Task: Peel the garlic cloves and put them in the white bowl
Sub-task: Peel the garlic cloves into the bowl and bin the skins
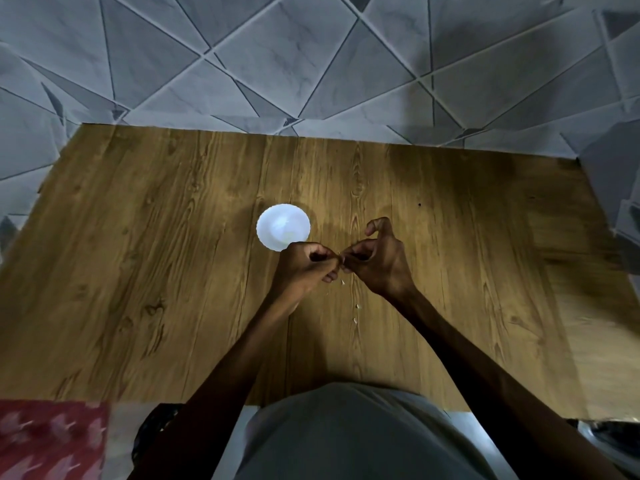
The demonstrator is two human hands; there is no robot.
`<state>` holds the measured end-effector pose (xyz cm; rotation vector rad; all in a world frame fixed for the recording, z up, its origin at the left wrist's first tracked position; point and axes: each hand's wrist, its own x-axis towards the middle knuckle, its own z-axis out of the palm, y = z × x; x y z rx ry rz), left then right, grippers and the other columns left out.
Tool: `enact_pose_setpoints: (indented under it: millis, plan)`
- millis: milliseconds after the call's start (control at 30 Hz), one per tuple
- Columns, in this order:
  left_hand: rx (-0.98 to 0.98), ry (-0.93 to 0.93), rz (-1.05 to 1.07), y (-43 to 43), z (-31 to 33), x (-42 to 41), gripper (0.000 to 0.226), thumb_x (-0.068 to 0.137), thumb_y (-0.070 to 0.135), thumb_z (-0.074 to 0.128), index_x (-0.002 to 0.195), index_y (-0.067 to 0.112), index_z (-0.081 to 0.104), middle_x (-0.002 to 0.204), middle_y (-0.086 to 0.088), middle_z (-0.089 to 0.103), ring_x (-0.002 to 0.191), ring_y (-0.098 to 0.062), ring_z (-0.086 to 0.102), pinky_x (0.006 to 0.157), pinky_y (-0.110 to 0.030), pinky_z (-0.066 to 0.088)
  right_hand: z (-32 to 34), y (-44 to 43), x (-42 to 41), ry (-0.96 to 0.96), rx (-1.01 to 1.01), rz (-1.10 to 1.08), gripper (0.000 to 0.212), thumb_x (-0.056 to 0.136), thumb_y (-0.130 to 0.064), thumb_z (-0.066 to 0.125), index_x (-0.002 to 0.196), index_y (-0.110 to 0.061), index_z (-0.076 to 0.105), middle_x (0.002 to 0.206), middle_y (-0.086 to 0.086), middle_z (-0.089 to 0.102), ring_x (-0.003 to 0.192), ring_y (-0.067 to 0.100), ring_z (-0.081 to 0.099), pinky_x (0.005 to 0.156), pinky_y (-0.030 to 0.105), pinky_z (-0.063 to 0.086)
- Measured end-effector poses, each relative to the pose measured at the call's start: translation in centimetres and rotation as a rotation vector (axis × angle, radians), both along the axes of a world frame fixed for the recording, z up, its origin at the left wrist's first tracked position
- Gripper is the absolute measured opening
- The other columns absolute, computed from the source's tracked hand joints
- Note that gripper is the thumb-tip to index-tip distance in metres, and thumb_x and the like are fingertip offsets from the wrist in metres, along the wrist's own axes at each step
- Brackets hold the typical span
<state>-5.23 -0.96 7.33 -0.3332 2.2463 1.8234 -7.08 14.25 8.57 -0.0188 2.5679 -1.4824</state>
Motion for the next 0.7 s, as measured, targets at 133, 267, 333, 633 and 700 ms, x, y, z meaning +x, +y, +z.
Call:
enact_pose_setpoints:
  millis: [133, 267, 333, 633, 700]
  plan:
    - [0.065, -0.019, 0.027, -0.18, -0.26, 0.14, 0.012, 0.090, 0.003, 0.063, 0.095, -0.005, 0.071, 0.078, -0.014, 0.072, 0.067, -0.017, 0.068, 0.062, -0.022, 0.055, -0.09, -0.04, -0.14, 0.010, -0.008, -0.005, 0.051, 0.082, -0.008, 0.077, 0.108, -0.015, 0.034, 0.072, -0.002, 0.073, 0.062, 0.007, 0.070, 0.065, 0.026, 0.057]
    - [0.079, 0.012, 0.007, -0.39, -0.27, 0.29, 0.012, 0.089, 0.001, 0.065, 0.096, -0.007, 0.070, 0.078, -0.016, 0.072, 0.065, -0.016, 0.069, 0.062, -0.022, 0.056, 0.09, 0.22, -0.24, -0.003, -0.014, -0.003, 0.049, 0.082, -0.008, 0.077, 0.107, -0.016, 0.035, 0.071, -0.002, 0.073, 0.062, 0.007, 0.070, 0.067, 0.028, 0.058]
    - [0.054, 0.026, -0.015, -0.46, -0.24, 0.30, 0.010, 0.087, 0.000, 0.066, 0.095, -0.004, 0.071, 0.078, -0.014, 0.072, 0.065, -0.015, 0.070, 0.062, -0.022, 0.056, 0.05, 0.31, -0.20, -0.010, -0.011, 0.003, 0.049, 0.081, -0.007, 0.077, 0.103, -0.020, 0.036, 0.073, 0.000, 0.074, 0.063, 0.008, 0.071, 0.068, 0.030, 0.059]
    - [-0.016, 0.015, 0.004, -0.06, -0.17, 0.36, 0.011, 0.084, 0.001, 0.064, 0.090, -0.004, 0.071, 0.073, -0.011, 0.072, 0.062, -0.016, 0.067, 0.063, -0.026, 0.057, 0.06, 0.20, -0.03, -0.043, -0.039, 0.012, 0.050, 0.080, -0.004, 0.077, 0.107, -0.010, 0.035, 0.076, 0.004, 0.074, 0.062, 0.014, 0.071, 0.063, 0.029, 0.058]
    - [-0.016, 0.010, 0.009, -0.03, -0.24, 0.37, 0.011, 0.084, 0.005, 0.065, 0.089, -0.003, 0.071, 0.071, -0.009, 0.072, 0.062, -0.017, 0.068, 0.066, -0.030, 0.058, -0.03, 0.21, -0.03, -0.050, -0.042, 0.017, 0.050, 0.081, -0.003, 0.076, 0.108, -0.009, 0.035, 0.076, 0.005, 0.075, 0.063, 0.015, 0.071, 0.065, 0.031, 0.058]
